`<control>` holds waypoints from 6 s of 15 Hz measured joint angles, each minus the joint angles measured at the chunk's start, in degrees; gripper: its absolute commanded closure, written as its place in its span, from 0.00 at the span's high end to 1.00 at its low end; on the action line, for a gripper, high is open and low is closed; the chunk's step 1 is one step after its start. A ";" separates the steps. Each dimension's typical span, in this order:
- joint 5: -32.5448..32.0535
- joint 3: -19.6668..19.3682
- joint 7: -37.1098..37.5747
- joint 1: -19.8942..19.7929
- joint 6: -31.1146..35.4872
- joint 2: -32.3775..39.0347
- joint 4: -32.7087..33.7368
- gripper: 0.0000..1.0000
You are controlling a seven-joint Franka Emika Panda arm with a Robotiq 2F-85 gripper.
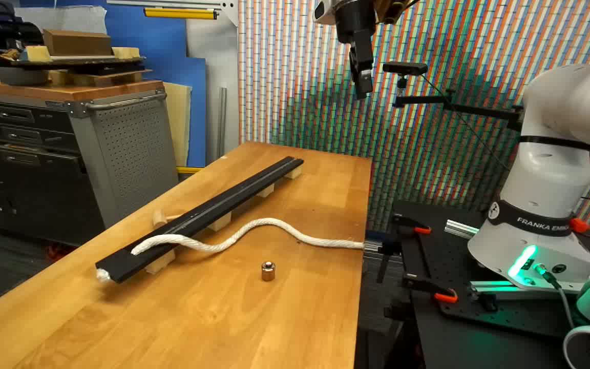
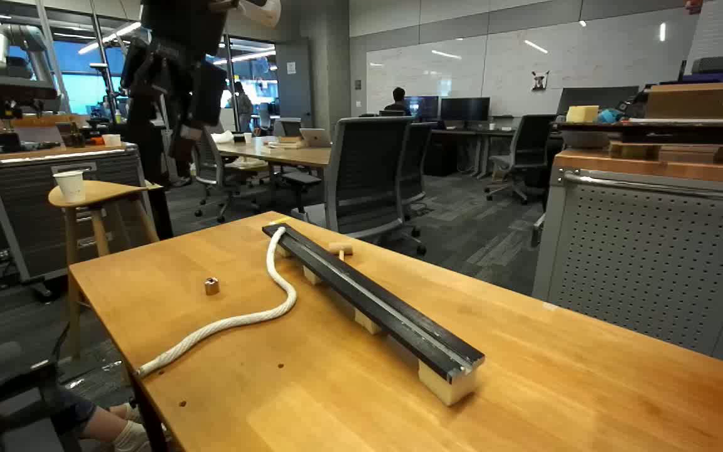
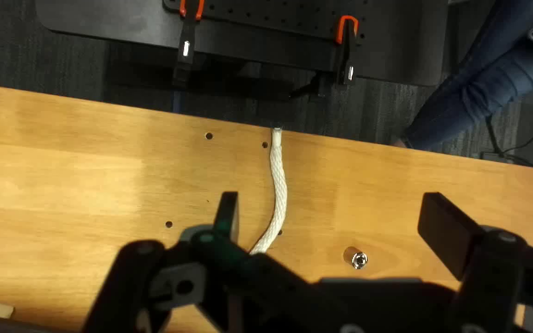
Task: Pick up the rope and arrange properly on the board
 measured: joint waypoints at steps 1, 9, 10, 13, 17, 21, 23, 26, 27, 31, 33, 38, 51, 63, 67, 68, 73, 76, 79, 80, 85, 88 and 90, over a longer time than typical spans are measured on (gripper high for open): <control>0.00 0.00 0.00 0.00 0.03 0.00 0.07 1.00; 0.00 0.00 0.00 0.00 0.03 -0.03 0.29 1.00; 0.00 0.00 0.00 0.00 0.03 -0.03 0.29 1.00; 0.00 0.00 0.00 0.00 0.03 -0.03 0.29 1.00; 0.00 0.00 0.00 0.00 0.03 -0.03 0.29 1.00; 0.00 0.04 0.00 -0.04 0.03 -0.01 0.23 1.00; 0.00 0.17 0.03 -0.10 0.03 0.20 -0.07 1.00; 0.00 0.21 0.10 -0.18 0.12 0.58 -0.84 1.00; 0.00 0.22 0.16 -0.26 0.31 0.62 -1.23 1.00; 0.00 0.37 2.42 -0.82 6.35 0.38 -4.34 1.00; 0.00 0.67 4.70 -1.10 12.93 -0.43 -7.31 1.00; -2.04 3.29 9.74 -1.57 30.20 -4.74 -17.21 1.00; -6.63 10.31 14.54 -1.50 50.02 -4.52 -26.39 1.00; -6.64 10.19 14.64 -1.50 50.86 -1.69 -26.37 1.00; -6.64 10.65 14.67 -1.25 52.34 3.01 -26.45 1.00; -6.64 10.81 14.68 -1.01 52.94 4.63 -26.48 1.00; -6.64 11.94 14.77 0.05 56.56 13.33 -26.55 1.00; -6.66 12.11 14.77 0.76 59.05 18.78 -26.58 1.00; -6.66 12.11 14.71 0.97 61.92 23.94 -26.59 1.00; -6.63 12.11 14.66 0.97 62.91 25.52 -26.58 1.00; -2.30 13.74 12.13 0.71 66.25 30.64 -26.45 1.00; 4.40 17.58 8.32 -0.62 67.70 31.15 -26.28 0.66; 8.46 20.09 5.81 -1.82 68.52 31.12 -26.17 0.49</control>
